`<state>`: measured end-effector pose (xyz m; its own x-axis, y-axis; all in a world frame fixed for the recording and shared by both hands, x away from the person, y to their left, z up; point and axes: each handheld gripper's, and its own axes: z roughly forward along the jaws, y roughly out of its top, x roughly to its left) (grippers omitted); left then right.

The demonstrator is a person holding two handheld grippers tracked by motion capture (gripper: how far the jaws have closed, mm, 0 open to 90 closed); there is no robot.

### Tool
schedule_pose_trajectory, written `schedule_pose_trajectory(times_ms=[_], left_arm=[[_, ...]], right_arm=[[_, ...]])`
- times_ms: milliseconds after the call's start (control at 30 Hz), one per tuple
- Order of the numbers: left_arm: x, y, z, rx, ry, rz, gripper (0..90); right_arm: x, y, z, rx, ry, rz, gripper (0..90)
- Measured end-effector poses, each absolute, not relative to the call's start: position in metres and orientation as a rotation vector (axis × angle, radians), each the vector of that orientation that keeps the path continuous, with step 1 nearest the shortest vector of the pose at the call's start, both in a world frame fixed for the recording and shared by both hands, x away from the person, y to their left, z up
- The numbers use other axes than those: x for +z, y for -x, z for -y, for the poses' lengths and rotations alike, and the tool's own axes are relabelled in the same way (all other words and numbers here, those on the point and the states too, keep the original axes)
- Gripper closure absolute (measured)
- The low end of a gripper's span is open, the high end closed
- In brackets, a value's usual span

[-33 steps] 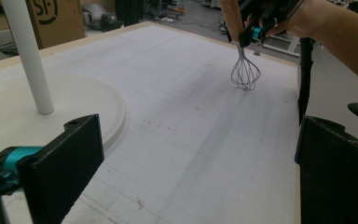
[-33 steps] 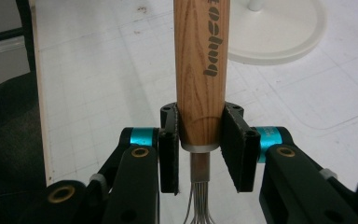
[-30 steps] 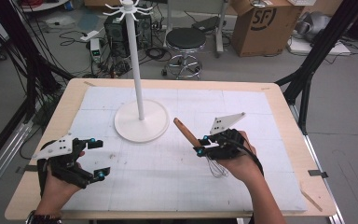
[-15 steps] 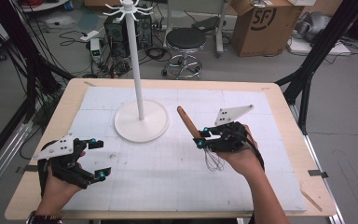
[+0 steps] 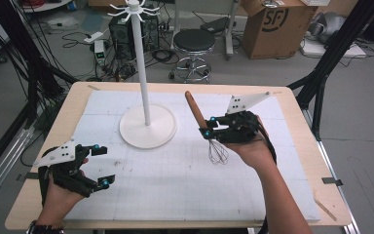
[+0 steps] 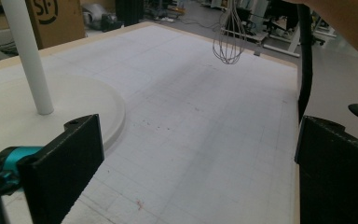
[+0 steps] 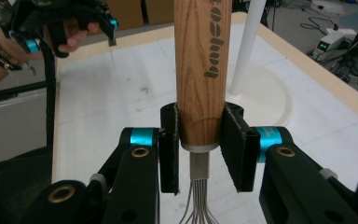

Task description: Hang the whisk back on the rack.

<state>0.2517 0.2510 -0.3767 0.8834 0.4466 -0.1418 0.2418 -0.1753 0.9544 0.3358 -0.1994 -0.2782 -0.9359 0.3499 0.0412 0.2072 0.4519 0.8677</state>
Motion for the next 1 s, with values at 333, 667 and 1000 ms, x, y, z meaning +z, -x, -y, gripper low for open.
schedule_pose_trajectory(times_ms=[333, 667, 1000], left_arm=[[-0.379, -0.253, -0.25, 0.191, -1.766, -0.529, 1.6], [-0.379, -0.253, -0.25, 0.187, -1.769, -0.526, 1.6], [-0.381, -0.254, -0.246, 0.176, -1.775, -0.524, 1.6]], right_arm=[[-0.253, -0.362, 0.194, 1.487, -0.474, -2.567, 69.5], [-0.23, -0.379, 0.186, 1.5, -0.454, -2.542, 69.6], [-0.211, -0.396, 0.179, 1.567, -0.451, -2.498, 69.6]])
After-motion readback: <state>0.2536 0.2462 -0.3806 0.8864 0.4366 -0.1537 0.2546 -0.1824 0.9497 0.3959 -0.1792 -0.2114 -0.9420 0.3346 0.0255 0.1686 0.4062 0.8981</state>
